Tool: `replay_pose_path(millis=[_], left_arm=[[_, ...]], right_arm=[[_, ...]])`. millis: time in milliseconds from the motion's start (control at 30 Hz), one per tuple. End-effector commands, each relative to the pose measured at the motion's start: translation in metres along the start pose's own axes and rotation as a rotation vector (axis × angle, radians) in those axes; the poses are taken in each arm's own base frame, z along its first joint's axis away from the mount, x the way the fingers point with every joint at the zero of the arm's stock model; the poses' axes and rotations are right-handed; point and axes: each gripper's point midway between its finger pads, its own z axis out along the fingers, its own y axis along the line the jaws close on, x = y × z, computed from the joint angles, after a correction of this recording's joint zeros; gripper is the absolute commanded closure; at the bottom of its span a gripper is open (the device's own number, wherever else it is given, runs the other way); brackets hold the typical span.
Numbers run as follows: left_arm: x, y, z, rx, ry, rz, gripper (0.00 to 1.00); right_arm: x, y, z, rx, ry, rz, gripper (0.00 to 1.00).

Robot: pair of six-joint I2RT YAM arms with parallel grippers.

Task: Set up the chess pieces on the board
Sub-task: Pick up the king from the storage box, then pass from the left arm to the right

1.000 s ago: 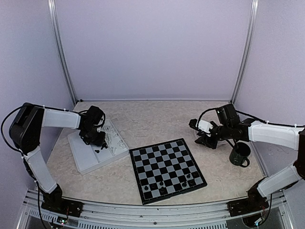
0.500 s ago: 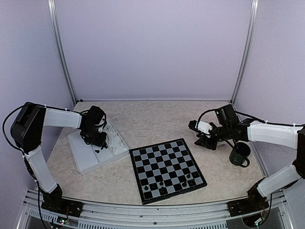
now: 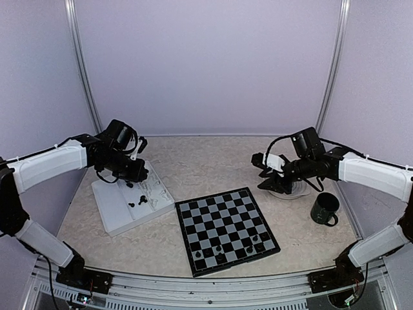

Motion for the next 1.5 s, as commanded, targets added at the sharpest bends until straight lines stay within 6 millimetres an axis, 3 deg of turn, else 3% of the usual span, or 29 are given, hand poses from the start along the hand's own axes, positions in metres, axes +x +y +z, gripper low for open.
replay_pose_path(millis=[0,300,433,600,1033,1167,1333,1467], left_arm=[[0.009,-0.066,-0.025,0.321,0.037,-0.015,0.88],[0.024,-0.173,-0.060,0.741,0.096,0.074,0.88],[0.029,-0.201,-0.065,0.839,0.144,0.102,0.88],[0.041,-0.224,-0.067,0.915,0.208,0.138,0.88],[0.059,-0.245,-0.058,0.989,0.300,0.153,0.88],[0.058,-0.247,-0.060,1.006,0.297,0.153,0.88],[0.059,-0.246,-0.060,1.002,0.298,0.153,0.87],[0.050,-0.239,-0.056,0.944,0.250,0.142,0.74]], right_arm=[[-0.039,0.016,-0.001,-0.082,-0.034,-0.165,0.60],[-0.110,0.046,0.026,-0.063,-0.019,-0.504,0.60],[-0.132,0.071,0.041,-0.064,-0.013,-0.621,0.50],[-0.141,0.092,0.059,-0.066,0.004,-0.709,0.46],[-0.143,0.134,0.079,-0.111,0.017,-0.811,0.51],[-0.136,0.136,0.084,-0.095,0.053,-0.842,0.55],[-0.136,0.134,0.085,-0.078,0.056,-0.832,0.85],[-0.144,0.132,0.080,-0.070,0.023,-0.771,0.92]])
